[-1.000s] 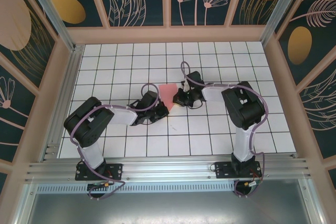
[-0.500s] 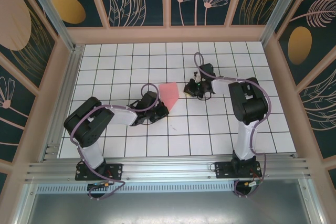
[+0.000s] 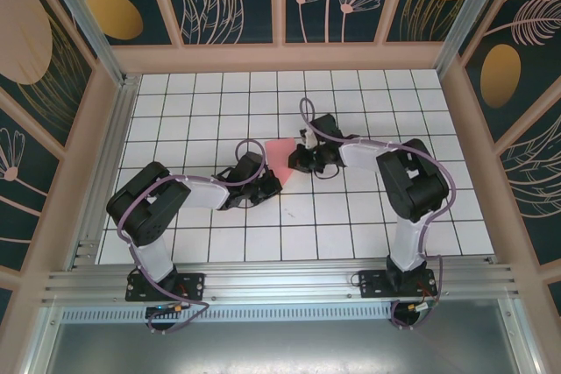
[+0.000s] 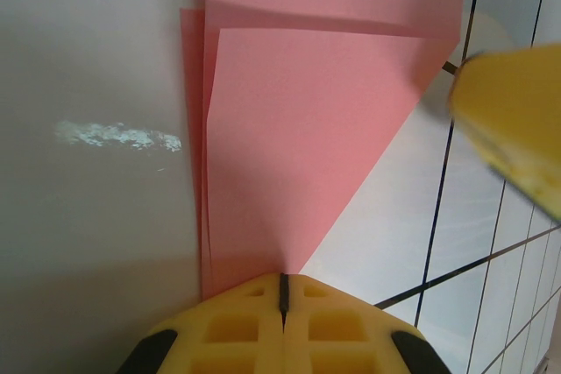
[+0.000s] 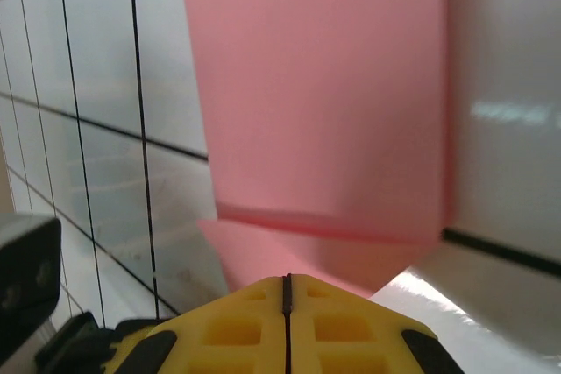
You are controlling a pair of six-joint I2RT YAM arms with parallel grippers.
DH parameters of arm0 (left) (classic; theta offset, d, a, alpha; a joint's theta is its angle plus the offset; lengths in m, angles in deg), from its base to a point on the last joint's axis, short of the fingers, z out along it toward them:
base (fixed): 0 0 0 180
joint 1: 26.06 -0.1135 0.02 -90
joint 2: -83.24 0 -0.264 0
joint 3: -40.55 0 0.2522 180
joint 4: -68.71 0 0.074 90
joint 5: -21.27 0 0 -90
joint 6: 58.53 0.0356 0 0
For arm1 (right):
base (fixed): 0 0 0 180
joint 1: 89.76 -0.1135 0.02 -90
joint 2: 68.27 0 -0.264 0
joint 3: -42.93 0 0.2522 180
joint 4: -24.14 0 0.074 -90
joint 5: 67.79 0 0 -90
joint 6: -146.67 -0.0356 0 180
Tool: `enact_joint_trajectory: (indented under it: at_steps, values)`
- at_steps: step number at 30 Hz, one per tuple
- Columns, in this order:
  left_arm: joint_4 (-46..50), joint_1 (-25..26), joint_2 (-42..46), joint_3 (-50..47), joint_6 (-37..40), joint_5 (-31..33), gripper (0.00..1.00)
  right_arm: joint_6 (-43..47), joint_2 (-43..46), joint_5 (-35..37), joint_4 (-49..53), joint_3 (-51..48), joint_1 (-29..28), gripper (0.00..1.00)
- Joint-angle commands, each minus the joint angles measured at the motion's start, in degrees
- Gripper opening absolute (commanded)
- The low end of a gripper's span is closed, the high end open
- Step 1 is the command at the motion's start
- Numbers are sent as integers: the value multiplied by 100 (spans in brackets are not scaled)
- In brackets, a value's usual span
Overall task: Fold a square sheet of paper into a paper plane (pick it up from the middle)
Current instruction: Third fold the triangle at the center of the table.
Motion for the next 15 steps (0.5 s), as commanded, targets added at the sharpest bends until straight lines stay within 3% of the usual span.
enact_joint_trajectory:
  at_steps: [1, 7, 15]
  values:
    - [844, 1, -213, -91, 90, 171, 0, -19, -206, -214, 34, 16, -64, 7]
    - [885, -1, -215, -61, 132, 144, 0, -43, -609, -181, 132, 382, 3, 6]
    - [916, -4, -184, -37, 155, 154, 0, -439, -559, 92, -66, 564, 695, 7]
